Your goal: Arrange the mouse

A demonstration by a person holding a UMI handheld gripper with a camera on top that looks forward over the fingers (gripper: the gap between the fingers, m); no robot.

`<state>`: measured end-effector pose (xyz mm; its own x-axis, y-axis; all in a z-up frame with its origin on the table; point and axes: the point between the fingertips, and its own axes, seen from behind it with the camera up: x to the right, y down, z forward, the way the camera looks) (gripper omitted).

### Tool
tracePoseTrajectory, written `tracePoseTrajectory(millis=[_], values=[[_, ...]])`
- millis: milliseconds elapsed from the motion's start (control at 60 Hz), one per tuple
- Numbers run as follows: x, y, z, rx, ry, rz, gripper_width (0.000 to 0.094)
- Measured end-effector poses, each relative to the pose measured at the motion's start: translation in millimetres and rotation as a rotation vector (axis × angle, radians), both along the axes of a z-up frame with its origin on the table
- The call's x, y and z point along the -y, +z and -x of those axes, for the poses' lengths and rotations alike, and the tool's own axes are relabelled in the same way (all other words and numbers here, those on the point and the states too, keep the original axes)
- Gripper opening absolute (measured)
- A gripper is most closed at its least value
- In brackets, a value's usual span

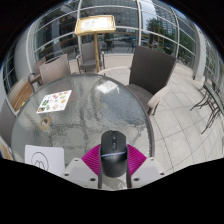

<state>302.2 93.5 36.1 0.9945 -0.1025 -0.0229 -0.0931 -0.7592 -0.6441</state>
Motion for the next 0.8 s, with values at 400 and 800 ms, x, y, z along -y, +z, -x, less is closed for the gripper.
tracePoseTrajectory(millis=[400, 800], values=[[4.4, 215.0, 233.8, -0.006, 0.16, -0.343, 0.0328], [74.3, -11.0, 299.2, 0.038, 0.202, -0.003, 0.0326]])
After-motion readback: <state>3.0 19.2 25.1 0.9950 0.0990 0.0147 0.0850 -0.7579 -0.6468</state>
